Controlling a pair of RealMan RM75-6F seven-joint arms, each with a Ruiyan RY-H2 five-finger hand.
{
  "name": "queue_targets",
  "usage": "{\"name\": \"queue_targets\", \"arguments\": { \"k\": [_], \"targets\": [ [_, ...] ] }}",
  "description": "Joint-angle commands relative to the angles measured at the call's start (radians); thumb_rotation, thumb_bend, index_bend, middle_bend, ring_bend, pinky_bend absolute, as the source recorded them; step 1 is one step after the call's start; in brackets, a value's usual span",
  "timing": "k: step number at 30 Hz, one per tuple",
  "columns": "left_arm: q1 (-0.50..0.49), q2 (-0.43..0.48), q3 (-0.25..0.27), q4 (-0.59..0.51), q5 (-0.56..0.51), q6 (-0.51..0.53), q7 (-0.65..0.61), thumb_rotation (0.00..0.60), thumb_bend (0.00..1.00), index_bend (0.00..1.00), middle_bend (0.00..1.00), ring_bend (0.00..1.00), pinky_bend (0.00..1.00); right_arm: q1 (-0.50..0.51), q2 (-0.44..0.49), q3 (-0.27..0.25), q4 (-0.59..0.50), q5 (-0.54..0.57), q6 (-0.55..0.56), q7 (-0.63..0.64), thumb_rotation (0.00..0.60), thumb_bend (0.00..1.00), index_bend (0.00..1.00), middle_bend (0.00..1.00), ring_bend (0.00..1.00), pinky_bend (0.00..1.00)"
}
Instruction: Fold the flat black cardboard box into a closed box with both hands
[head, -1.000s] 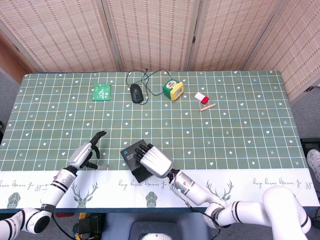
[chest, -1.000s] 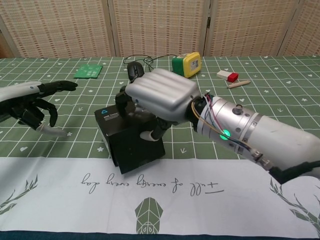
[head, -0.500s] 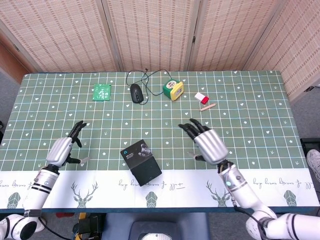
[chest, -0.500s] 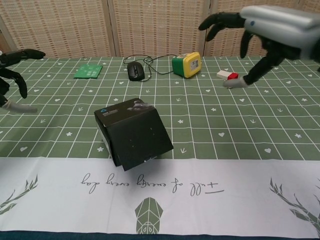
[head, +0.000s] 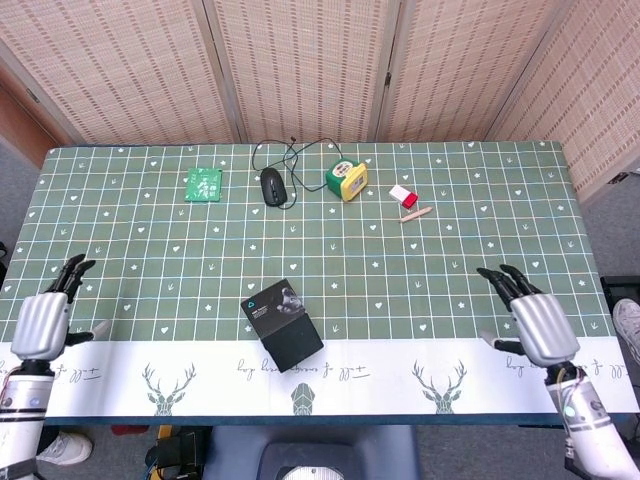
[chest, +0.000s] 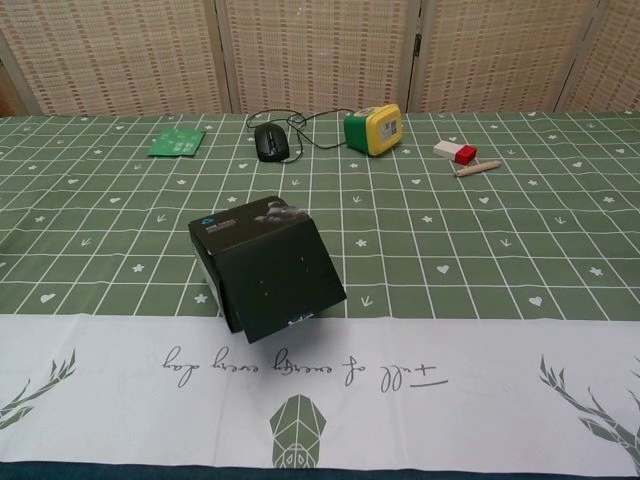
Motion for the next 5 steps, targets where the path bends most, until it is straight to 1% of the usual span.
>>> {"name": "queue_targets", "arguments": {
  "k": [1, 5],
  "targets": [
    [0.049, 0.015, 0.033, -0.024, 0.032, 0.060, 0.037, 0.600, 0.04, 0.14, 0.11, 0.30, 0.62, -0.077, -0.011, -0.027, 0.059, -0.037, 0.079, 0.042, 0.600, 0.21, 0.10, 0.21, 0.16, 0.41],
    [0.100, 0.036, 0.056, -0.073, 0.056, 0.115, 0.056, 0.600, 0.04, 0.14, 0.11, 0.29, 0.61, -0.131, -0.021, -0.038, 0.087, -0.039, 0.110, 0.087, 0.600, 0.21, 0.10, 0.21, 0.16, 0.41]
  ]
}}
